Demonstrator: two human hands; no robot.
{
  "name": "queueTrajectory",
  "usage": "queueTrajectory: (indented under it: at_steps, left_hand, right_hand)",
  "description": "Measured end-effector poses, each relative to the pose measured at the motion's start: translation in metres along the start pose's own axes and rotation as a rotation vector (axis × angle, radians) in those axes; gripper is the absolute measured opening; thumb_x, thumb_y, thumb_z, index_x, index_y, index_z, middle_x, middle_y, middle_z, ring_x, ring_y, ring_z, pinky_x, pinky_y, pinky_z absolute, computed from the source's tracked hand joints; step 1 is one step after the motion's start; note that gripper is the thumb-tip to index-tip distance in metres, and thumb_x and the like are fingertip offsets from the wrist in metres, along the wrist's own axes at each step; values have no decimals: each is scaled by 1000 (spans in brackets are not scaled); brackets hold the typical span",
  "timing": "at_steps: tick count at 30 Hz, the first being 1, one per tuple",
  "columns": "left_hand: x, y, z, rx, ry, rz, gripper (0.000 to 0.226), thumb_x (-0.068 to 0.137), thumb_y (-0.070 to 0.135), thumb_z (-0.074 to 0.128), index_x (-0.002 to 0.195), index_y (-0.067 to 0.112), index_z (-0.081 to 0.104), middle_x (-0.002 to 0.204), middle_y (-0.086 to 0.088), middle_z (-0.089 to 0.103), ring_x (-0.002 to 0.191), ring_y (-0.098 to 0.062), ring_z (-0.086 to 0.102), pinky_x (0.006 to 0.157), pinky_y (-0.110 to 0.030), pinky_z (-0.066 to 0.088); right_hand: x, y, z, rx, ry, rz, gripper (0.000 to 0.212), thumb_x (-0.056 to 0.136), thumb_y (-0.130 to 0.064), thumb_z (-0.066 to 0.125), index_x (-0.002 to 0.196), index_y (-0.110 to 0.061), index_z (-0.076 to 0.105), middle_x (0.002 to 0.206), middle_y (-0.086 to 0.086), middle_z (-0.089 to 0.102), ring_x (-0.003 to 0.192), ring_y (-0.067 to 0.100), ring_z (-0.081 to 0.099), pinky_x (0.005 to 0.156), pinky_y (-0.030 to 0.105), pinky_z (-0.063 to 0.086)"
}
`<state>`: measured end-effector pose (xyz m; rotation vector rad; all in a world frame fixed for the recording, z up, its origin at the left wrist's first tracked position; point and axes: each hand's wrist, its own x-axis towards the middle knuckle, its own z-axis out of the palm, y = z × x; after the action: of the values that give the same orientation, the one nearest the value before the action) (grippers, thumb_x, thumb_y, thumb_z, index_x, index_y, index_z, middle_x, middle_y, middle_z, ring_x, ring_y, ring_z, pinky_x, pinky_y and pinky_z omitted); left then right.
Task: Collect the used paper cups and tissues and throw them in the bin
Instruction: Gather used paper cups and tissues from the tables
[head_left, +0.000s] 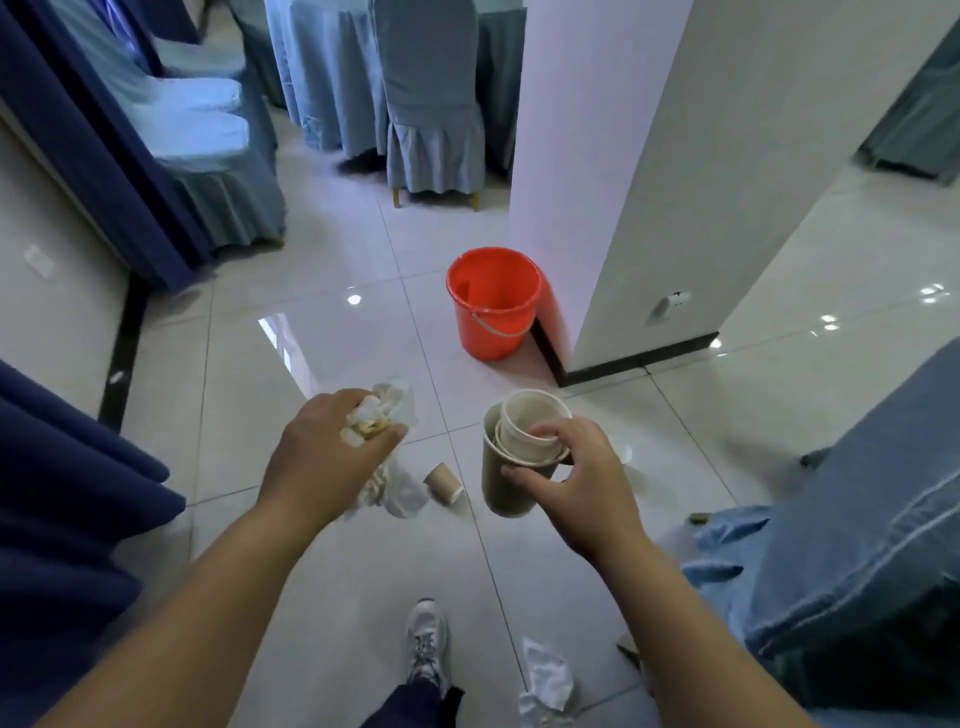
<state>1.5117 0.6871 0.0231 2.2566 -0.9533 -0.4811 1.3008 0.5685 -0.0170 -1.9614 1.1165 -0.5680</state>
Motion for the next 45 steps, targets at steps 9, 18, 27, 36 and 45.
queueTrajectory:
  at_steps: [9, 18, 27, 36, 45]
  left_hand:
    - [185, 25, -11, -26, -36, 33, 41, 83, 42, 67, 118, 24, 57, 108, 3, 56, 94, -16, 53, 73, -28, 39]
    - [334, 45, 41, -1, -136, 4, 41, 82, 45, 67, 115, 28, 51, 106, 5, 54, 91, -16, 54, 71, -30, 44]
    - [510, 94, 117, 76, -197, -91, 40, 80, 50, 66, 110, 32, 45, 109, 5, 53, 87, -19, 56, 65, -32, 49]
    - [629, 85, 165, 215, -333, -164, 51, 81, 62, 59, 117, 28, 48, 102, 6, 55, 81, -15, 56, 72, -33, 53]
    - [772, 54, 217, 293, -540, -100, 53, 85, 62, 38, 121, 25, 47, 106, -5, 57, 90, -26, 58, 81, -42, 52]
  right_hand:
    - [166, -32, 20, -11, 44, 43, 39, 70, -30, 81, 102, -30, 58, 113, -8, 52, 94, -4, 48, 75, 9, 38]
    - [308, 4, 20, -8, 37, 135, 39, 68, -30, 82, 98, -33, 58, 112, -9, 53, 91, 0, 50, 74, 15, 40]
    - [485, 49, -4, -10, -42, 232, 38, 69, -28, 81, 99, -32, 58, 110, -12, 50, 94, 3, 47, 71, 16, 38]
    - [602, 77, 21, -23, -132, 361, 38, 71, -29, 80, 99, -34, 54, 115, -11, 48, 98, 5, 47, 79, 21, 38]
    - [707, 97, 87, -41, -61, 583, 42, 75, -31, 78, 110, -31, 54, 120, -12, 42, 103, 9, 49, 82, 22, 41]
